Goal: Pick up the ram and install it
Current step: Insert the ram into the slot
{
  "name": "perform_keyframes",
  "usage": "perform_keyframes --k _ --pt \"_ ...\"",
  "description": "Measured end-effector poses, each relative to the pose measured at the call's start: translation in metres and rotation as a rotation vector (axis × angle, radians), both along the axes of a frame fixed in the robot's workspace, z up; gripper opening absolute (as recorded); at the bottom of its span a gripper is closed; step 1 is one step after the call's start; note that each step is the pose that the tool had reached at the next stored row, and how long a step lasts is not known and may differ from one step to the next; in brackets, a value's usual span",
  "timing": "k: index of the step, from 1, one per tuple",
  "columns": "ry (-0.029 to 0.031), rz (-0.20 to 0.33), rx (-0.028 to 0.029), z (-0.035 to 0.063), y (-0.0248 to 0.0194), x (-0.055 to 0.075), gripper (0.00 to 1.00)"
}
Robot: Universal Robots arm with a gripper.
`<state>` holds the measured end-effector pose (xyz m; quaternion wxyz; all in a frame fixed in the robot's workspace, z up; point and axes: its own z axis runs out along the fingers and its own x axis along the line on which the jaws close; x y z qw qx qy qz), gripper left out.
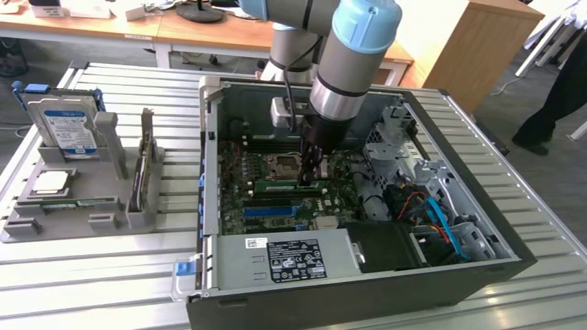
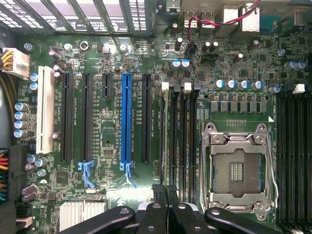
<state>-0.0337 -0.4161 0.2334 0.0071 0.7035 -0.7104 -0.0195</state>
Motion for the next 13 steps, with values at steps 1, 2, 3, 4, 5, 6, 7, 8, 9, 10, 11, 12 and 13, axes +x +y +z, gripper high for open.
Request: perform_keyframes --k 1,2,3,4,5,6,7,8,9,10,11,12,13 --pt "0.0 0.0 -0.0002 -0.0001 0.0 0.0 0.12" --pt "0.0001 0.0 -0.0003 -0.0001 0.0 0.0 0.12" --pt "0.0001 0.0 -0.0003 -0.0001 0.0 -0.0001 0.12" --pt "0.0001 0.0 -0.0002 -0.0001 0.0 0.0 0.12" --pt "0.0001 0.0 -0.0001 -0.0002 0.0 0.0 0.12" --pt "0.0 0.0 0.0 -0.0004 0.0 0.0 0.12" --pt "0.0 0.0 0.0001 -0.0006 0.0 0.0 0.12" --pt "0.0 0.0 -0.0001 -0.0007 0.0 -0.0001 0.12" --pt "0.0 0.0 0.0 -0.0012 0.0 0.0 0.12" --pt "0.0 0.0 -0.0001 -0.0012 0.0003 0.0 0.12" --pt "0.0 0.0 -0.0001 -0.0012 0.0007 0.0 0.12" --pt "0.0 0.0 -0.0002 -0.0012 0.0007 0.0 0.12" --pt "0.0 0.0 0.0 -0.0013 0.0008 0.0 0.12"
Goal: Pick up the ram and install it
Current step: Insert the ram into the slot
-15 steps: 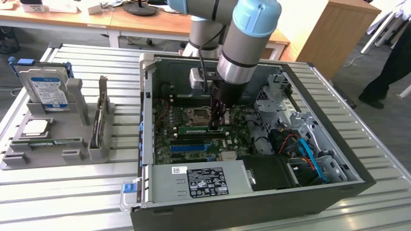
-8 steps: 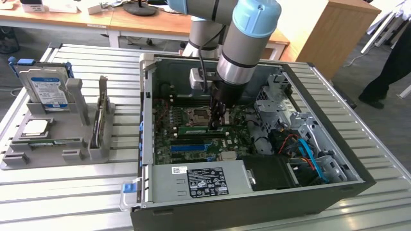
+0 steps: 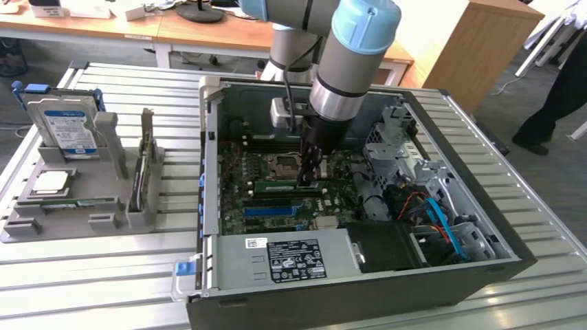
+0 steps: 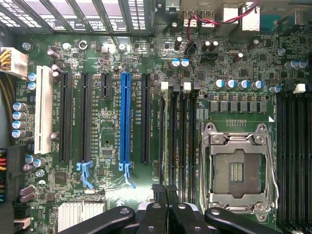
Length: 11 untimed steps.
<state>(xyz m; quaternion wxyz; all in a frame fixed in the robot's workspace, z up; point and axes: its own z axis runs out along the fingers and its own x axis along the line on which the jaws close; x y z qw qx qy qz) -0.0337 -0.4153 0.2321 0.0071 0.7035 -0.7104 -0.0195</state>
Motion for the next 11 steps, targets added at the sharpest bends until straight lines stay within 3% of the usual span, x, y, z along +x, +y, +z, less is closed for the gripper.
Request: perform_keyframes --k 11 --pt "0.0 0.0 -0.0001 -0.0005 0.0001 0.0 0.12"
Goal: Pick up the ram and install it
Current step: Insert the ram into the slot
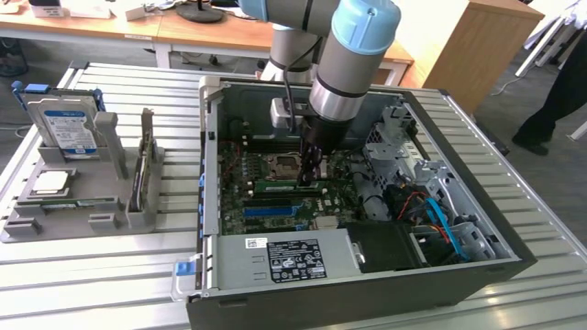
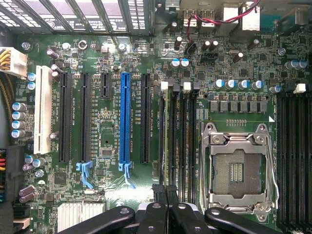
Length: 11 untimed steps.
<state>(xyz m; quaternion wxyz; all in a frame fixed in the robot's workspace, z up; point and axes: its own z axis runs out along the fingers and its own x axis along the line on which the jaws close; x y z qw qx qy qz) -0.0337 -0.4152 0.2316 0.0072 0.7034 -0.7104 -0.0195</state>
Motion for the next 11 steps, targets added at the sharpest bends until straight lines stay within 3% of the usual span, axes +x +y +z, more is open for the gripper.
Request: perform_keyframes --k 11 --pt "0.0001 0.0 -0.0001 -0.001 0.0002 0.0001 0.12"
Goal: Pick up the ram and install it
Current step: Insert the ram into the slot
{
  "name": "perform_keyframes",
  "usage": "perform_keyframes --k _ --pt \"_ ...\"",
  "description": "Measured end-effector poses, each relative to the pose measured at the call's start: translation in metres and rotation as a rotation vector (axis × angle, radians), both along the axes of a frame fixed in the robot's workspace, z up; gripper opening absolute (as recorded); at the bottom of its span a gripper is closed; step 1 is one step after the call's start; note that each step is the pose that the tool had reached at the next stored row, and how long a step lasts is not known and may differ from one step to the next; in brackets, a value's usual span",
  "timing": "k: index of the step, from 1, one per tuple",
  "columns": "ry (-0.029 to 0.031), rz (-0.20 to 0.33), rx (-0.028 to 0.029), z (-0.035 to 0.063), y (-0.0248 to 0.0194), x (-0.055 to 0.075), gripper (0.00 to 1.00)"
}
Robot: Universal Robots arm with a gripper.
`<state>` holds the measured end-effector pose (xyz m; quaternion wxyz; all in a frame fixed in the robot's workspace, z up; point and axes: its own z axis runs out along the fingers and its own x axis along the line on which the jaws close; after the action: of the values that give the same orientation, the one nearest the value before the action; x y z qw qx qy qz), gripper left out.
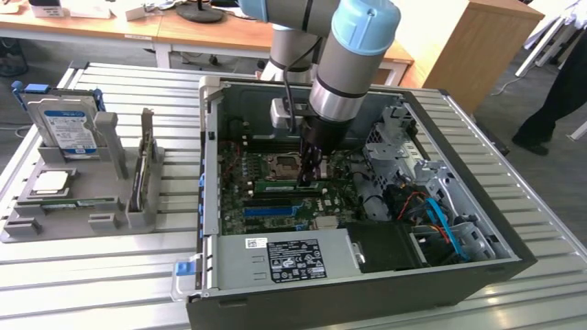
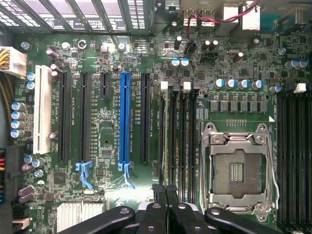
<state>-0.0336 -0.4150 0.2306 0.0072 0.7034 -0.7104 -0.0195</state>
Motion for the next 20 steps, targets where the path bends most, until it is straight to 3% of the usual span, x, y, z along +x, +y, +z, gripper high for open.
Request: perform_keyframes --k 6,11,20 --pt "0.0005 0.0 0.0001 -0.0003 0.0 0.0 0.12" --pt "0.0096 0.0 0.0004 0.0003 0.0001 0.0002 0.12" --pt "0.0098 0.0 0.0 0.0005 0.0 0.0019 0.12"
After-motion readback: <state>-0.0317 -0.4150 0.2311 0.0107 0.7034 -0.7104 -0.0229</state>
